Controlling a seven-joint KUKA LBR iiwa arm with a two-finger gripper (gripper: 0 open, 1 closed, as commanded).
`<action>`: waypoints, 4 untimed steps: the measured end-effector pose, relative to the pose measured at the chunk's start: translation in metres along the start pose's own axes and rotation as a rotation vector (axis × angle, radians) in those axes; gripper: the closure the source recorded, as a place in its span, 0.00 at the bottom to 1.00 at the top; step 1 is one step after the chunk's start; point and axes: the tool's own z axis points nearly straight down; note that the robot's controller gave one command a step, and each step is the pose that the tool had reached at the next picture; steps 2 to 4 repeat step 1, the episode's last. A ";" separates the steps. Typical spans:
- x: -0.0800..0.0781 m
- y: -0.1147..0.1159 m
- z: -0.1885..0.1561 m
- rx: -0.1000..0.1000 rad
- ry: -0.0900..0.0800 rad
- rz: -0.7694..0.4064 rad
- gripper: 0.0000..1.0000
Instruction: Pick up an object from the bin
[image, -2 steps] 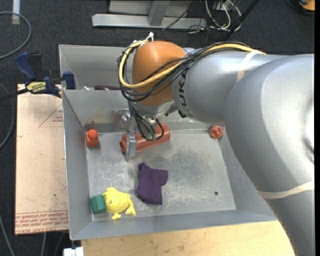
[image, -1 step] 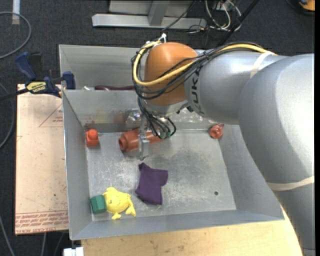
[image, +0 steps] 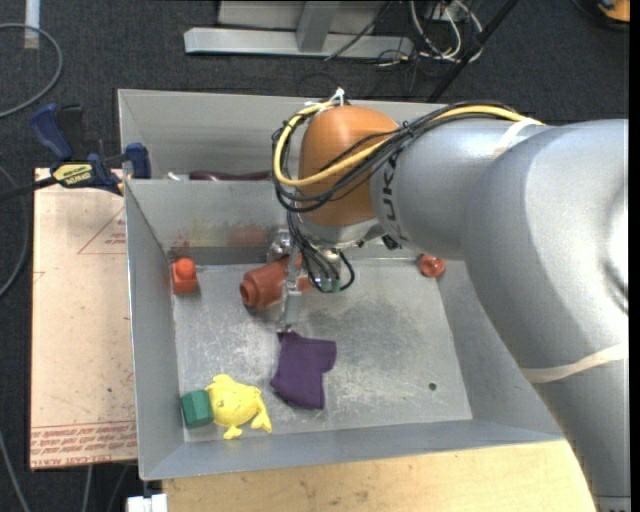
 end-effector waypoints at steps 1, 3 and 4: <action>0.002 -0.001 0.007 -0.005 -0.011 -0.048 1.00; 0.002 -0.001 0.007 -0.005 -0.011 -0.048 1.00; 0.002 -0.001 0.007 -0.005 -0.011 -0.048 1.00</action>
Offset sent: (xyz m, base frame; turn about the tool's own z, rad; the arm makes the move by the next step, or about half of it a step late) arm 0.0000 0.0000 0.0000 0.0000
